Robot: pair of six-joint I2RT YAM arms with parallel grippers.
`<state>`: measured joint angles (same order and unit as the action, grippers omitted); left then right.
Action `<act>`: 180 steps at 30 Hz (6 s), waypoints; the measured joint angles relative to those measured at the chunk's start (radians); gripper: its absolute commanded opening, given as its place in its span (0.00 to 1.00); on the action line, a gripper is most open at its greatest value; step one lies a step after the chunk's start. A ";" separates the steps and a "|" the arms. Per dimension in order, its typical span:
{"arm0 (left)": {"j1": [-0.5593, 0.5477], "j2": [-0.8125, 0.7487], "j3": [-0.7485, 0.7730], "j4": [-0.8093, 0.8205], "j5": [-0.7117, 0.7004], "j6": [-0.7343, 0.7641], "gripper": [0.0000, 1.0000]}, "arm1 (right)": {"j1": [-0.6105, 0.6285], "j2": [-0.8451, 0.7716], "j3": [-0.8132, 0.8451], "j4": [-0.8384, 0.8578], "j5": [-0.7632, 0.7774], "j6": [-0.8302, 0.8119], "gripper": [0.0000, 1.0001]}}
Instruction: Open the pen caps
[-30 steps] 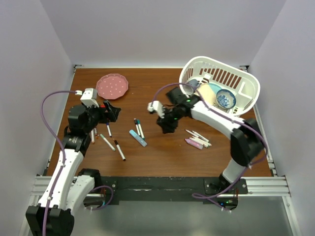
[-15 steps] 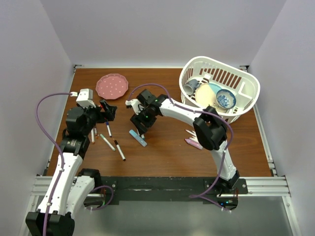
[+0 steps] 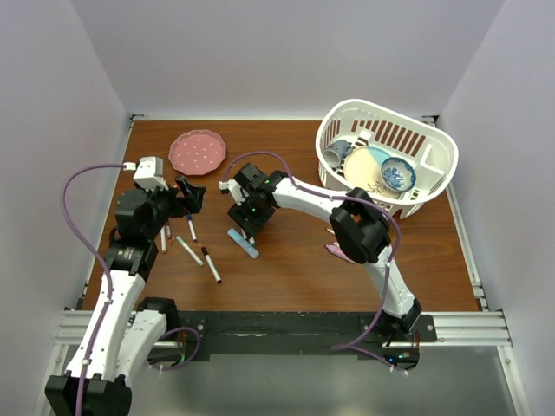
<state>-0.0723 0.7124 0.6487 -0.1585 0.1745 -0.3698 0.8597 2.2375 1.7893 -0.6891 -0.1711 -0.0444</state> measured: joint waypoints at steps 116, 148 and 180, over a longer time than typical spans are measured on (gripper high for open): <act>0.060 0.600 0.172 0.339 -0.182 -0.531 0.00 | -0.451 -0.874 -0.847 0.190 -0.587 -0.367 0.00; 0.238 0.905 0.340 0.013 -0.249 -0.470 0.62 | -0.481 -0.775 -0.839 0.103 -0.355 -0.480 0.02; 0.116 0.109 -0.099 0.214 0.312 -0.097 0.84 | -0.443 -0.728 -0.909 0.068 0.048 -0.547 0.37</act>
<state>0.0433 0.8215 0.5499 0.0555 0.4862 -0.4667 0.4171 1.5097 0.8806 -0.6212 -0.1234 -0.5919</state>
